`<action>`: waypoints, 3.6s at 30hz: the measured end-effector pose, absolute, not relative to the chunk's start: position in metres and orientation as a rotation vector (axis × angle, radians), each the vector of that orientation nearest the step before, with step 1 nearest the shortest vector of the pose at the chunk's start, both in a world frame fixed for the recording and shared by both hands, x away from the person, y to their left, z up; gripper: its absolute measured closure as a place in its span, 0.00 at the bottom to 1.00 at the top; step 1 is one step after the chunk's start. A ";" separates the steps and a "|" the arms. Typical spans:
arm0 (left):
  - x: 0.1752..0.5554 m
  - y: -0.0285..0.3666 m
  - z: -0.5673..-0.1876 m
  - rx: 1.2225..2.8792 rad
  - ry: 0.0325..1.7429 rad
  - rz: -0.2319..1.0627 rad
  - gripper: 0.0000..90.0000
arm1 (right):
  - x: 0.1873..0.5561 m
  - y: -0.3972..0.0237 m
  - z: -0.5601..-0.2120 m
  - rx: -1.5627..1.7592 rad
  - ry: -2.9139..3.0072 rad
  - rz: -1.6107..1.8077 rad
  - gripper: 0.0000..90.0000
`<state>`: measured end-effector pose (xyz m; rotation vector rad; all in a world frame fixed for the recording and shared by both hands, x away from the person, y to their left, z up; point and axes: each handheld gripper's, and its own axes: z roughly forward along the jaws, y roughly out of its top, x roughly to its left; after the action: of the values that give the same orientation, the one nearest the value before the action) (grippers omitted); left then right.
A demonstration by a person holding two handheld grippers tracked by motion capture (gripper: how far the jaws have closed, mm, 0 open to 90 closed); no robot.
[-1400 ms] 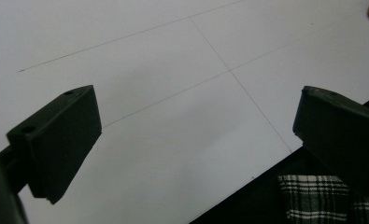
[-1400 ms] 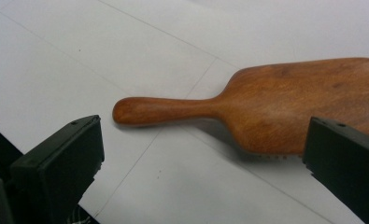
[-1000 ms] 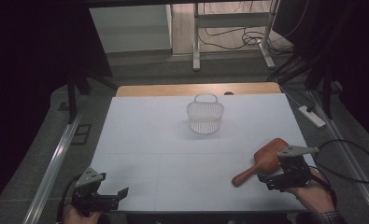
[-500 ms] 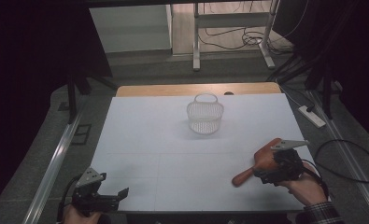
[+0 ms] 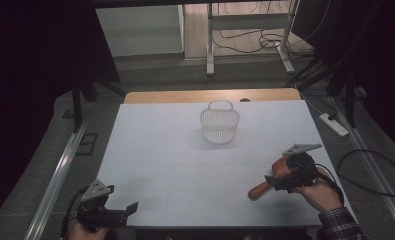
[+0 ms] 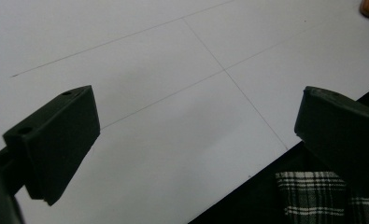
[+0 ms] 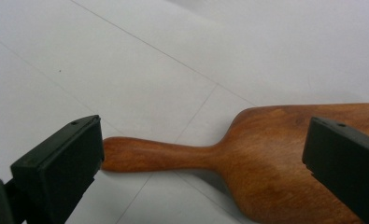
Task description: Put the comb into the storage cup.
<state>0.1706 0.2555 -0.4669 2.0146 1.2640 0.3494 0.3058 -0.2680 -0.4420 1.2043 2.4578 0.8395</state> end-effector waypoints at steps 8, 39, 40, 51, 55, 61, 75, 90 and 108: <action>0.171 0.256 -0.467 2.014 1.265 0.350 0.01 | 0.316 -0.258 -0.442 1.201 2.472 0.802 0.00; 0.171 0.255 -0.467 2.017 1.258 0.345 0.01 | 0.345 -0.231 -0.448 1.145 2.530 0.706 0.18; 0.171 0.255 -0.467 2.017 1.258 0.345 0.01 | 0.345 -0.231 -0.448 1.145 2.530 0.706 0.18; 0.171 0.255 -0.467 2.024 1.253 0.348 0.01 | 0.345 -0.233 -0.451 1.105 2.632 0.680 0.86; 0.171 0.255 -0.467 2.025 1.254 0.349 0.01 | 0.345 -0.233 -0.451 1.083 2.633 0.694 0.99; 0.171 0.255 -0.467 2.026 1.252 0.348 0.01 | 0.346 -0.235 -0.459 1.094 2.641 0.650 0.99; 0.171 0.254 -0.467 2.033 1.253 0.355 0.02 | 0.347 -0.241 -0.477 1.124 2.659 0.601 0.99; 0.171 0.254 -0.467 2.035 1.249 0.356 0.02 | 0.342 -0.244 -0.488 1.153 2.696 0.543 0.99; 0.171 0.254 -0.467 2.031 1.255 0.355 0.02 | 0.327 -0.268 -0.485 1.167 2.759 0.565 0.99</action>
<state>0.1709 0.2537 -0.4670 2.0306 1.2555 0.3549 0.3272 -0.2676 -0.4853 1.1671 2.7590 0.5647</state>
